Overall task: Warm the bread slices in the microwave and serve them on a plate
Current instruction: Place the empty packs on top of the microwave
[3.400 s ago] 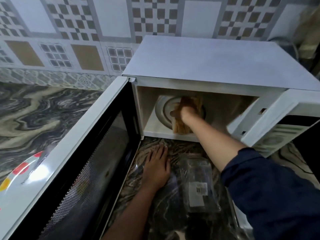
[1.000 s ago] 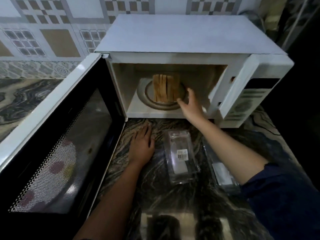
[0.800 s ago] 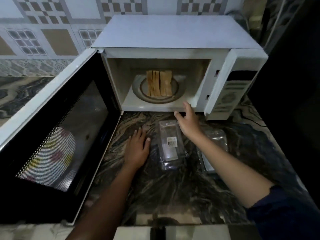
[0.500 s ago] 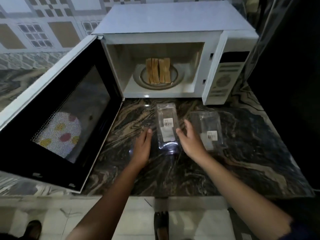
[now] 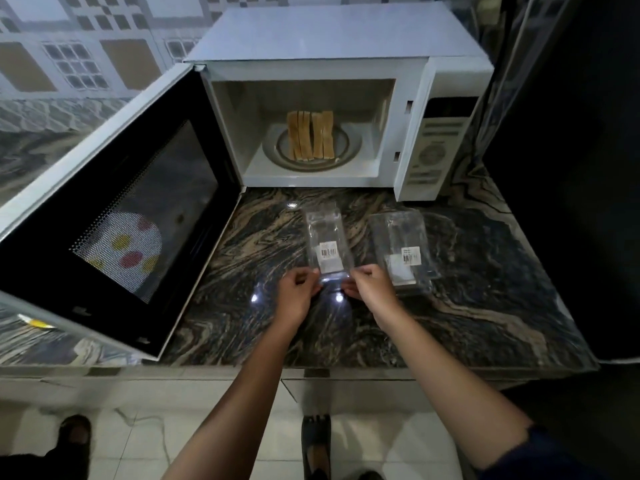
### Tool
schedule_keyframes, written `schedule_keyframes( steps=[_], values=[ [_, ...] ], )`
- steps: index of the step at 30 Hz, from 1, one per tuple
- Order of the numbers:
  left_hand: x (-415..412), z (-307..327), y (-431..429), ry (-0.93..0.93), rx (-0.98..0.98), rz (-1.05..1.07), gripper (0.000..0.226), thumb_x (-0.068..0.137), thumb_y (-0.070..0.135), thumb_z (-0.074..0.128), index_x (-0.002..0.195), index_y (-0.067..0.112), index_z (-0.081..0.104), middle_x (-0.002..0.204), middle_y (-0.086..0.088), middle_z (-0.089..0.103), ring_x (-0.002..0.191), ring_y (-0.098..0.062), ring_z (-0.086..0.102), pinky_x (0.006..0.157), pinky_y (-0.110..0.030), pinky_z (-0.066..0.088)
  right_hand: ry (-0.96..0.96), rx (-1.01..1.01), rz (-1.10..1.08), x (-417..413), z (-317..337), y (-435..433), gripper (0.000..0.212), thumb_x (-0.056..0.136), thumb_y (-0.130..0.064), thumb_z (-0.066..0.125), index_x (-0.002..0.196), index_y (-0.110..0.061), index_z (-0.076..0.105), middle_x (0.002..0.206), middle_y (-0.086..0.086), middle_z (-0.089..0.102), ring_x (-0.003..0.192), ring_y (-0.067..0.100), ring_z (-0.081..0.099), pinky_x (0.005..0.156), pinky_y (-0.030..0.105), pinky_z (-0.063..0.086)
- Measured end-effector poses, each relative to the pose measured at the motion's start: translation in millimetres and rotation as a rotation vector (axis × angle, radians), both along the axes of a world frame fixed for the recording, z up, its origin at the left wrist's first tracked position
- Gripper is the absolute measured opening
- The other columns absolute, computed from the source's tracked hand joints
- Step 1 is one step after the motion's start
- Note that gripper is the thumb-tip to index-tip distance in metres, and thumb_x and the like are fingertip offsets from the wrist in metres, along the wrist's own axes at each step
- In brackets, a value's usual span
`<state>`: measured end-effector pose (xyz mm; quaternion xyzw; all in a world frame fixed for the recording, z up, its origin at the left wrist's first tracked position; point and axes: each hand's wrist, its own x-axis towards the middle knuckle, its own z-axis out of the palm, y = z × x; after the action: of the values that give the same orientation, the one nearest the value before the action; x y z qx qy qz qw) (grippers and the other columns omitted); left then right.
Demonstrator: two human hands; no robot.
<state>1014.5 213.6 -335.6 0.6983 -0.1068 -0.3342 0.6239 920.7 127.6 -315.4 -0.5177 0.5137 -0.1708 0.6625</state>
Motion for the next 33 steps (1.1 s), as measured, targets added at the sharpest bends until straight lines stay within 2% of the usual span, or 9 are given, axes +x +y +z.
schedule_keyframes(
  steps=[4, 6, 9, 12, 15, 20, 25, 29, 33],
  values=[
    [-1, 2, 10, 0.132, -0.019, 0.056, 0.012, 0.09, 0.0, 0.055, 0.078, 0.004, 0.058, 0.074, -0.01, 0.059, 0.07, -0.014, 0.059, 0.062, -0.013, 0.054, -0.09, 0.143, -0.057, -4, -1, 5, 0.015, 0.094, -0.005, 0.05, 0.08, -0.008, 0.045, 0.074, 0.011, 0.06, 0.056, 0.013, 0.062, 0.048, 0.015, 0.053],
    [0, 1, 13, 0.199, -0.017, 0.078, 0.005, 0.088, 0.001, 0.058, 0.084, 0.0, 0.06, 0.076, -0.013, 0.062, 0.07, -0.016, 0.061, 0.062, -0.015, 0.055, -0.102, 0.164, -0.062, -5, -2, 7, 0.016, 0.094, -0.005, 0.05, 0.079, -0.007, 0.045, 0.073, 0.011, 0.06, 0.048, 0.008, 0.063, 0.047, 0.015, 0.053],
    [3, 1, 15, 0.253, -0.005, 0.08, 0.012, 0.088, 0.004, 0.06, 0.094, -0.006, 0.061, 0.082, -0.017, 0.065, 0.072, -0.019, 0.064, 0.061, -0.016, 0.057, -0.108, 0.168, -0.041, -6, -2, 8, 0.015, 0.094, -0.005, 0.05, 0.08, -0.006, 0.047, 0.073, 0.011, 0.061, 0.051, 0.009, 0.063, 0.048, 0.015, 0.053],
    [3, 5, 16, 0.273, 0.012, 0.09, 0.004, 0.086, -0.001, 0.06, 0.089, -0.004, 0.061, 0.089, -0.022, 0.064, 0.075, -0.021, 0.064, 0.062, -0.016, 0.057, -0.113, 0.146, -0.039, -5, -3, 8, 0.01, 0.094, -0.002, 0.049, 0.084, -0.003, 0.049, 0.071, 0.012, 0.06, 0.047, 0.006, 0.063, 0.049, 0.013, 0.053],
    [2, 7, 17, 0.238, 0.037, 0.106, 0.008, 0.085, -0.006, 0.06, 0.092, -0.007, 0.062, 0.096, -0.025, 0.063, 0.076, -0.023, 0.064, 0.064, -0.018, 0.057, -0.065, 0.094, -0.039, -1, -7, 8, 0.012, 0.093, 0.0, 0.05, 0.082, -0.004, 0.05, 0.077, 0.012, 0.061, 0.056, 0.01, 0.064, 0.055, 0.014, 0.055],
    [2, 9, 18, 0.2, 0.069, 0.122, 0.012, 0.085, -0.005, 0.06, 0.095, -0.01, 0.063, 0.084, -0.019, 0.065, 0.07, -0.02, 0.064, 0.062, -0.015, 0.056, -0.075, 0.077, -0.042, 0, -6, 12, 0.016, 0.092, 0.002, 0.05, 0.078, -0.005, 0.051, 0.076, 0.011, 0.062, 0.053, 0.008, 0.065, 0.053, 0.013, 0.054],
    [-3, 4, 22, 0.095, 0.094, 0.116, 0.022, 0.087, 0.009, 0.063, 0.1, -0.007, 0.064, 0.082, -0.015, 0.067, 0.069, -0.016, 0.065, 0.064, -0.017, 0.056, -0.162, 0.151, -0.063, -7, -4, 22, 0.006, 0.095, -0.005, 0.047, 0.092, -0.005, 0.052, 0.078, 0.01, 0.062, 0.065, 0.013, 0.063, 0.05, 0.014, 0.053],
    [-16, 4, 29, -0.138, 0.2, 0.143, 0.034, 0.084, 0.033, 0.066, 0.102, 0.005, 0.06, 0.091, -0.005, 0.064, 0.084, -0.019, 0.062, 0.078, -0.032, 0.051, -0.169, 0.154, -0.003, -24, -9, 28, 0.007, 0.096, -0.009, 0.047, 0.098, -0.005, 0.052, 0.085, 0.009, 0.064, 0.074, 0.014, 0.063, 0.065, 0.02, 0.053],
    [-41, 9, 32, -0.343, 0.182, 0.257, 0.022, 0.087, 0.028, 0.063, 0.098, 0.011, 0.054, 0.1, -0.008, 0.054, 0.079, -0.014, 0.052, 0.063, -0.016, 0.037, -0.191, 0.146, 0.005, -52, -14, 33, 0.016, 0.096, -0.003, 0.043, 0.084, -0.008, 0.052, 0.081, 0.009, 0.062, 0.071, 0.014, 0.063, 0.062, 0.016, 0.051]
  ],
)
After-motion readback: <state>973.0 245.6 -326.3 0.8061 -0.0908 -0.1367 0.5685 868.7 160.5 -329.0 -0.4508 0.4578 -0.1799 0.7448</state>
